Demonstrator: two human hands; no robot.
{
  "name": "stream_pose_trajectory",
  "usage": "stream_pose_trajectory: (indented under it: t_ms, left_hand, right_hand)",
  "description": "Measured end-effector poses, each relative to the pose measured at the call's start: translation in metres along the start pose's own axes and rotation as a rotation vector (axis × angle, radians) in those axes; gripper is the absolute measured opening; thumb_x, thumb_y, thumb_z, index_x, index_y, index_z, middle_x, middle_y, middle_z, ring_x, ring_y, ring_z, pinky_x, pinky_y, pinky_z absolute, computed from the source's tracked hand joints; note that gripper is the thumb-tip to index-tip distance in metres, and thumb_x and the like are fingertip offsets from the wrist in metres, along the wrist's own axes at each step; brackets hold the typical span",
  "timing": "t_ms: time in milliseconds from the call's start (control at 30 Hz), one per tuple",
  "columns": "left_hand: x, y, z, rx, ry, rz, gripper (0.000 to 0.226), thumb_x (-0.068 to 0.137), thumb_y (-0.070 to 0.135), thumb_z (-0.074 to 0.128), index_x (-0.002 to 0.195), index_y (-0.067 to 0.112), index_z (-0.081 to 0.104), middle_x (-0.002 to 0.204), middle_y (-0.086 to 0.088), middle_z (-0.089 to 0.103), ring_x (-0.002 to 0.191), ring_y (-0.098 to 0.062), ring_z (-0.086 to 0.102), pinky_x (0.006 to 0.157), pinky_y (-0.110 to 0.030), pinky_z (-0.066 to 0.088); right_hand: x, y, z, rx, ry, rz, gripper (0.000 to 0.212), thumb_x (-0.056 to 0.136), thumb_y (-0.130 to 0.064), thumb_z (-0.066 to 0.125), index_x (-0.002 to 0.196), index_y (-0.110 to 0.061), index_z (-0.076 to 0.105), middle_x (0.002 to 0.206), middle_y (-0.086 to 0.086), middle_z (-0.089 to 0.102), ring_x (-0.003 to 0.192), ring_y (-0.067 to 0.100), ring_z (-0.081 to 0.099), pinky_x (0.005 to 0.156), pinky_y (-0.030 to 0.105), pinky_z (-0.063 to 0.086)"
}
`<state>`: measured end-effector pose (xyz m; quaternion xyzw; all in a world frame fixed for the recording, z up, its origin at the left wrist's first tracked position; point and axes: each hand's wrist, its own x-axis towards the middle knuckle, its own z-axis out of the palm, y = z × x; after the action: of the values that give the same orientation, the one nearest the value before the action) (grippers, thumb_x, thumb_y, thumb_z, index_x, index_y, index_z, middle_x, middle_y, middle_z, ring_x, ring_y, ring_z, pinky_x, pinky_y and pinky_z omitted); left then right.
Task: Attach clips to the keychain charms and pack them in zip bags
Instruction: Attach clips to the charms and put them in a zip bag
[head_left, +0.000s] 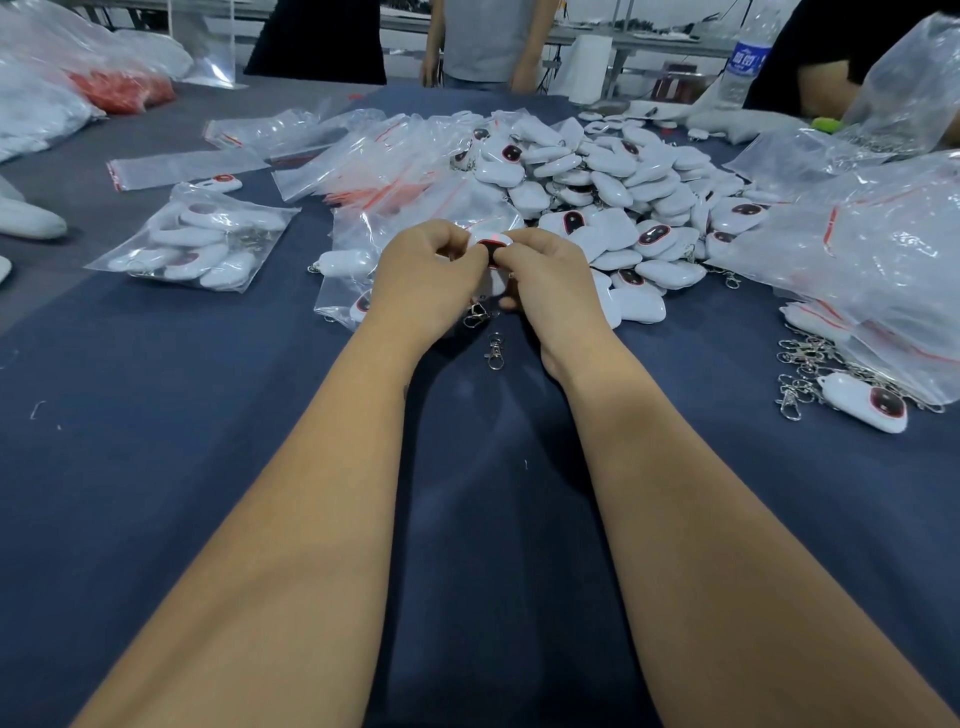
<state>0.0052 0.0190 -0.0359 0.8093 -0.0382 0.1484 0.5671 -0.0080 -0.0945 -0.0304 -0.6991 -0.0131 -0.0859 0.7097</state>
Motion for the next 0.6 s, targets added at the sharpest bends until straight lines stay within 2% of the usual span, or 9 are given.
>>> stream_pose_trajectory:
  t_ms: [67, 133, 200, 233, 300, 367, 433, 500, 600]
  left_hand:
    - [0.000, 0.002, -0.001, -0.025, 0.000, 0.022, 0.009, 0.091, 0.022, 0.062, 0.089, 0.021, 0.071, 0.073, 0.008, 0.063, 0.062, -0.009, 0.055, 0.060, -0.021, 0.043]
    - [0.002, 0.003, -0.004, -0.088, 0.015, 0.014, 0.014, 0.089, 0.016, 0.061, 0.095, 0.024, 0.071, 0.078, 0.007, 0.065, 0.055, -0.001, 0.053, 0.056, -0.014, 0.043]
    - [0.003, 0.002, -0.007, -0.106, 0.017, -0.005, 0.028, 0.087, 0.010, 0.060, 0.111, 0.024, 0.066, 0.079, 0.004, 0.061, 0.047, -0.002, 0.050, 0.051, -0.017, 0.042]
    - [0.004, 0.001, -0.008, -0.089, 0.018, -0.015, 0.038, 0.087, 0.008, 0.060, 0.121, 0.023, 0.060, 0.080, 0.004, 0.060, 0.050, -0.004, 0.052, 0.053, -0.021, 0.044]
    - [0.004, -0.001, -0.009, -0.070, 0.033, -0.053, 0.050, 0.085, 0.007, 0.061, 0.133, 0.019, 0.052, 0.082, 0.005, 0.061, 0.055, -0.005, 0.057, 0.058, -0.024, 0.048]
    - [0.004, 0.001, -0.008, -0.088, 0.043, -0.080, 0.037, 0.084, 0.008, 0.060, 0.120, 0.016, 0.060, 0.074, 0.007, 0.060, 0.046, -0.003, 0.055, 0.054, -0.024, 0.049]
    - [0.003, 0.004, -0.007, -0.142, 0.060, -0.075, 0.015, 0.085, 0.009, 0.059, 0.091, 0.018, 0.069, 0.056, 0.011, 0.058, 0.038, -0.005, 0.049, 0.047, -0.021, 0.045]
    - [0.002, 0.006, -0.007, -0.198, 0.095, -0.068, 0.018, 0.084, 0.008, 0.059, 0.076, 0.022, 0.068, 0.049, 0.013, 0.056, 0.039, -0.004, 0.047, 0.043, -0.017, 0.041]
    - [0.001, 0.009, -0.011, -0.239, 0.140, -0.031, 0.022, 0.083, 0.007, 0.060, 0.073, 0.025, 0.068, 0.051, 0.018, 0.057, 0.044, -0.002, 0.047, 0.050, -0.016, 0.042]
  right_hand:
    - [0.001, 0.001, 0.000, 0.002, 0.042, 0.013, 0.013, 0.090, -0.014, 0.059, 0.080, -0.022, 0.063, 0.063, -0.011, 0.065, 0.054, 0.004, 0.059, 0.052, 0.018, 0.047]
    - [0.003, 0.000, 0.000, 0.067, 0.099, 0.031, 0.010, 0.090, -0.017, 0.060, 0.081, -0.020, 0.058, 0.066, -0.005, 0.064, 0.050, 0.012, 0.059, 0.049, 0.023, 0.046]
    - [0.006, -0.002, -0.002, 0.222, 0.168, 0.046, 0.011, 0.092, -0.014, 0.057, 0.082, -0.017, 0.055, 0.065, 0.000, 0.062, 0.046, 0.017, 0.061, 0.045, 0.023, 0.047]
    - [0.006, -0.004, -0.003, 0.324, 0.186, 0.050, 0.011, 0.093, -0.011, 0.056, 0.084, -0.015, 0.053, 0.066, 0.003, 0.061, 0.048, 0.019, 0.063, 0.047, 0.024, 0.050]
    - [0.007, -0.007, -0.004, 0.543, 0.166, 0.049, 0.009, 0.095, -0.005, 0.053, 0.087, -0.008, 0.050, 0.067, 0.008, 0.062, 0.056, 0.025, 0.068, 0.059, 0.030, 0.059]
    - [0.006, -0.008, -0.003, 0.686, 0.097, 0.054, 0.008, 0.094, 0.002, 0.048, 0.092, -0.005, 0.048, 0.065, 0.011, 0.065, 0.065, 0.030, 0.070, 0.073, 0.037, 0.062]
    - [0.004, -0.009, 0.001, 0.683, 0.029, 0.067, 0.011, 0.095, 0.005, 0.046, 0.096, -0.006, 0.046, 0.072, 0.015, 0.066, 0.071, 0.031, 0.071, 0.080, 0.040, 0.061]
    - [0.002, -0.009, 0.005, 0.586, 0.005, 0.071, 0.010, 0.096, 0.003, 0.048, 0.098, -0.006, 0.045, 0.084, 0.018, 0.064, 0.075, 0.030, 0.070, 0.083, 0.039, 0.060]
    - [0.002, -0.006, 0.008, 0.384, 0.065, 0.040, 0.010, 0.092, 0.003, 0.053, 0.098, -0.004, 0.048, 0.089, 0.017, 0.055, 0.075, 0.025, 0.060, 0.078, 0.034, 0.061]
